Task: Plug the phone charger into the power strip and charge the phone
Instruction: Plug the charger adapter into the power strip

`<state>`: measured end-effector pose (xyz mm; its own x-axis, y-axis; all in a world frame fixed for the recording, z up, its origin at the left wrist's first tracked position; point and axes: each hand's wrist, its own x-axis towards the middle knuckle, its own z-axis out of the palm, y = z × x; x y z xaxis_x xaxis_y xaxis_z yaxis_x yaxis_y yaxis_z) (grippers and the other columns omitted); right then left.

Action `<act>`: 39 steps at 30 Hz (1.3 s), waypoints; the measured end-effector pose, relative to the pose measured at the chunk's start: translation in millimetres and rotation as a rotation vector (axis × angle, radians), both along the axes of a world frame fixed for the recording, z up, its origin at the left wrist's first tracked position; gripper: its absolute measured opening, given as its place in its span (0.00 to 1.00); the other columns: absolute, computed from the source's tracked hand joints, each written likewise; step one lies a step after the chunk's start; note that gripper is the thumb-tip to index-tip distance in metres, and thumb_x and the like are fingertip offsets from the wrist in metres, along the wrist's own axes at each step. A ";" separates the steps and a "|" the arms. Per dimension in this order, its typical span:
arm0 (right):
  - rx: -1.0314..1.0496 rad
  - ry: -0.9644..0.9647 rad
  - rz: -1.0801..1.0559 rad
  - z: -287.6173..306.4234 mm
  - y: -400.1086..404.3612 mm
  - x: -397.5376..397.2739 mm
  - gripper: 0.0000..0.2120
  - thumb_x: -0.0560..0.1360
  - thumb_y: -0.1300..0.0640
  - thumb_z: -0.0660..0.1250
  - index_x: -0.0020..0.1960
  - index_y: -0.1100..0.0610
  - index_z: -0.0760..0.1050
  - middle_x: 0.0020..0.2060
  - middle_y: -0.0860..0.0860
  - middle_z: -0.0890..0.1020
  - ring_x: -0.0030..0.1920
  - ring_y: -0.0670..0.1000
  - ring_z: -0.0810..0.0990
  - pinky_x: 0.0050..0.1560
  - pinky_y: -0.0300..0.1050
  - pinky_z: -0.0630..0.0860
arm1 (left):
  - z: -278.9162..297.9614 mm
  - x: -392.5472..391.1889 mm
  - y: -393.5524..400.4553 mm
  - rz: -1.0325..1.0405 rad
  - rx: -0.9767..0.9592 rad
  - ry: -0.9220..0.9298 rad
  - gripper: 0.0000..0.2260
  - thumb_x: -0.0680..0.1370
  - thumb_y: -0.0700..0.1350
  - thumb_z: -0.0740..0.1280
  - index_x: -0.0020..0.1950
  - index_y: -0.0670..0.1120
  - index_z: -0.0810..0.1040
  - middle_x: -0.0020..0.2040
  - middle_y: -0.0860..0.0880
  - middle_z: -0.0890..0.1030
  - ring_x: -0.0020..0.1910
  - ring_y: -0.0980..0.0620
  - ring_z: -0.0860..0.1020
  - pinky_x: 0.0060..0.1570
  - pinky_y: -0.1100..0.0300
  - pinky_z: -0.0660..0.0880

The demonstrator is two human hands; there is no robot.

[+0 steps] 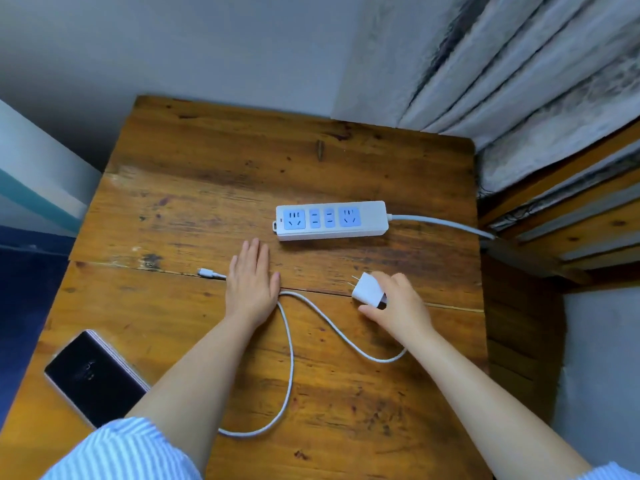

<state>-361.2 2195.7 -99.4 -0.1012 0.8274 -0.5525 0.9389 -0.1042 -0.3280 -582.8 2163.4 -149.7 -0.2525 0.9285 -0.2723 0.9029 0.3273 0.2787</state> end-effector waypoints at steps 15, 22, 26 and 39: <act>0.440 -0.119 0.436 52.4 91.9 -56.3 0.19 0.70 0.60 0.70 0.59 0.62 0.73 0.52 0.59 0.76 0.47 0.60 0.76 0.42 0.52 0.76 | -6.7 -1.3 -1.1 0.035 0.058 -0.032 0.24 0.78 0.45 0.56 0.73 0.43 0.56 0.76 0.45 0.57 0.75 0.49 0.52 0.73 0.53 0.47; 0.379 -0.189 0.658 63.9 108.7 -75.2 0.16 0.70 0.64 0.69 0.58 0.62 0.74 0.51 0.57 0.75 0.43 0.58 0.76 0.41 0.54 0.79 | -6.3 -1.6 0.4 0.020 0.009 0.004 0.24 0.79 0.48 0.52 0.74 0.45 0.51 0.77 0.47 0.53 0.76 0.50 0.48 0.74 0.54 0.45; 0.337 -0.202 0.702 69.2 111.0 -86.1 0.18 0.70 0.63 0.70 0.59 0.61 0.74 0.51 0.57 0.75 0.42 0.57 0.76 0.40 0.51 0.80 | -7.2 -1.8 -1.0 0.029 -0.019 0.014 0.24 0.79 0.48 0.51 0.74 0.46 0.49 0.77 0.47 0.52 0.76 0.50 0.48 0.74 0.53 0.45; 0.238 -0.347 0.698 61.5 109.3 -102.3 0.14 0.70 0.62 0.69 0.55 0.59 0.75 0.46 0.54 0.71 0.33 0.49 0.67 0.33 0.41 0.67 | -6.5 -2.3 -0.6 0.023 -0.029 0.000 0.24 0.79 0.47 0.51 0.74 0.45 0.50 0.77 0.47 0.53 0.76 0.50 0.48 0.74 0.54 0.44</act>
<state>-463.4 2305.0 -37.9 -0.4919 0.7362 -0.4648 0.8142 0.5781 0.0540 -585.2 2162.8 -156.2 -0.2732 0.9142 -0.2994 0.8951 0.3556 0.2689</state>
